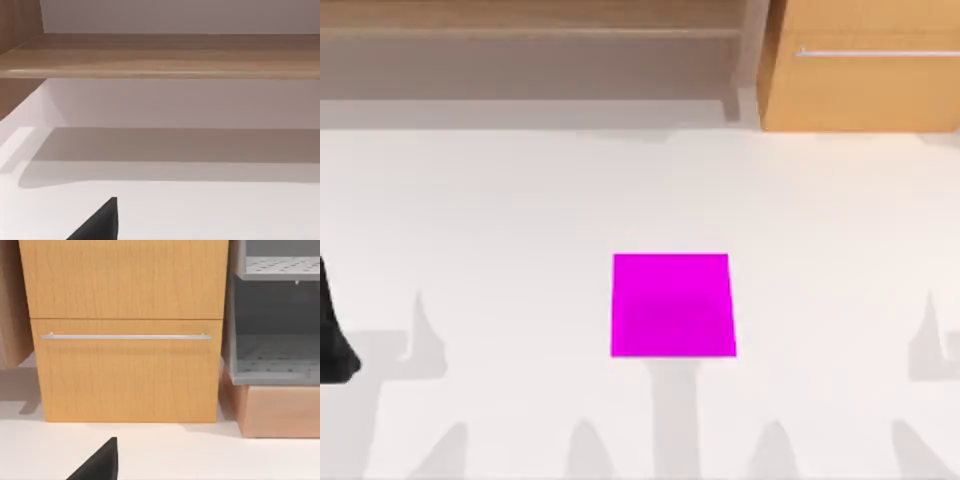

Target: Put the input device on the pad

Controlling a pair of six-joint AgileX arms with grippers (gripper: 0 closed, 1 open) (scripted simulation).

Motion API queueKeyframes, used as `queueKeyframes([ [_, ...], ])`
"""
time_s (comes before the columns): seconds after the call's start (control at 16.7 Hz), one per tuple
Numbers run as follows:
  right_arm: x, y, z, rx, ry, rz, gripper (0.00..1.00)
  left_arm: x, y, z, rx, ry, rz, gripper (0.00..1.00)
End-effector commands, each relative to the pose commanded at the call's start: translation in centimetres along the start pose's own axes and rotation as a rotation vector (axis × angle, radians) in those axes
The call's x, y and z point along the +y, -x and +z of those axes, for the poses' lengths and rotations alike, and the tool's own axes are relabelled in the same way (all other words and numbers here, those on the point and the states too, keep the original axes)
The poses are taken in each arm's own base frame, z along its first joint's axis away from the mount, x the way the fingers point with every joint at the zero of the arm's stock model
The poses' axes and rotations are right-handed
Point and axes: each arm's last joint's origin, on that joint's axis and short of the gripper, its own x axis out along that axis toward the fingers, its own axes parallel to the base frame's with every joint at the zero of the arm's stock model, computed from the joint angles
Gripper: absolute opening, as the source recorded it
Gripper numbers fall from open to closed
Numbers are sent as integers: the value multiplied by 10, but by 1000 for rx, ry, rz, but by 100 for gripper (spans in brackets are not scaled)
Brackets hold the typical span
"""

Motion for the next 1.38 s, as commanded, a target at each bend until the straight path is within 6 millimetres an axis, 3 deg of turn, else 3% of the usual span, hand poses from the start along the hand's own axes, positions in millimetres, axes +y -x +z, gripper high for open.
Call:
queueKeyframes([
  [0.3,0,0,0,0,0,0,100,3,-1,9,64,-38,30,100],
  [0.54,0,0,0,0,0,0,100,13,-10,31,308,-142,85,100],
  [0.78,0,0,0,0,0,0,100,31,-38,46,706,-234,90,100],
  [1.08,0,0,0,0,0,0,100,68,-82,46,1205,-258,-13,100],
  [1.38,0,0,0,0,0,0,100,106,-114,41,1483,-218,-142,100],
])
